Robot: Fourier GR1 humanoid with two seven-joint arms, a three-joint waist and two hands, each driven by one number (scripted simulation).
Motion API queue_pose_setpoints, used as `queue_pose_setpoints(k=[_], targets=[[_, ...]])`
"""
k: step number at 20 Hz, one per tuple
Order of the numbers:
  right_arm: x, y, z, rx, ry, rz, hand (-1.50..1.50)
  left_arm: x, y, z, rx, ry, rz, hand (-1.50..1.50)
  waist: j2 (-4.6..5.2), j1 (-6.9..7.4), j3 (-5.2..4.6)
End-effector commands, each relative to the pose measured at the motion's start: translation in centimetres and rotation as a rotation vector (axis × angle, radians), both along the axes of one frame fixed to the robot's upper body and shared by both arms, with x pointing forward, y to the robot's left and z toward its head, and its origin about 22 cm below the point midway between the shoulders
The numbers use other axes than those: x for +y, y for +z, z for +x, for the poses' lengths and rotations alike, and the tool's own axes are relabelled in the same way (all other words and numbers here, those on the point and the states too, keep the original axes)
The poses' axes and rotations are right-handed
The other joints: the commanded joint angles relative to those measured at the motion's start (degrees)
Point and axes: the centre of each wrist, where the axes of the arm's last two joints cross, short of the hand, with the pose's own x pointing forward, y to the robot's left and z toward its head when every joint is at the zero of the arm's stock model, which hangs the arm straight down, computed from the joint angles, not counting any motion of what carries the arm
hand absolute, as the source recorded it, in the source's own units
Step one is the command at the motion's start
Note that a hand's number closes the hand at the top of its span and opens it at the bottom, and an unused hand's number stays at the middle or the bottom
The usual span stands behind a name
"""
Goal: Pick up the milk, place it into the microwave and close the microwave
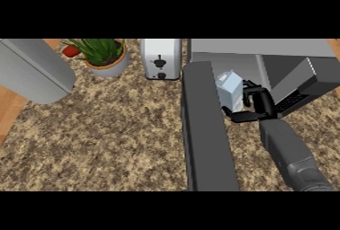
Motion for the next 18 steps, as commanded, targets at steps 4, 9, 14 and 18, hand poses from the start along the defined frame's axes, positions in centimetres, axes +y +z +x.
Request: queue_pose_setpoints(k=[4,9,14,18], targets=[[1.1,4.3,3.6,0.012,-0.038,-0.039,1.5,-0.1,1.0,1.0,-0.074,-0.034,-0.02,-1.5,0.61,1.3,0.05],[0.2,6.3,4.7,0.009,-0.025,-0.089,1.5,-0.1,1.3,2.5,-0.095,-0.08,0.0,-1.5,1.42,2.4,0.13],[-2.1,7.4,4.9,-0.046,-0.178,-0.264,1.5,0.1,1.2,2.2,-0.1,-0.082,-0.015,-1.5,1.9,3.74,0.15],[-2.8,9.2,5.7,-0.035,-0.242,-0.269,1.5,0.1,1.0,3.1,-0.111,-0.101,-0.019,-1.5,2.7,4.62,0.22]])
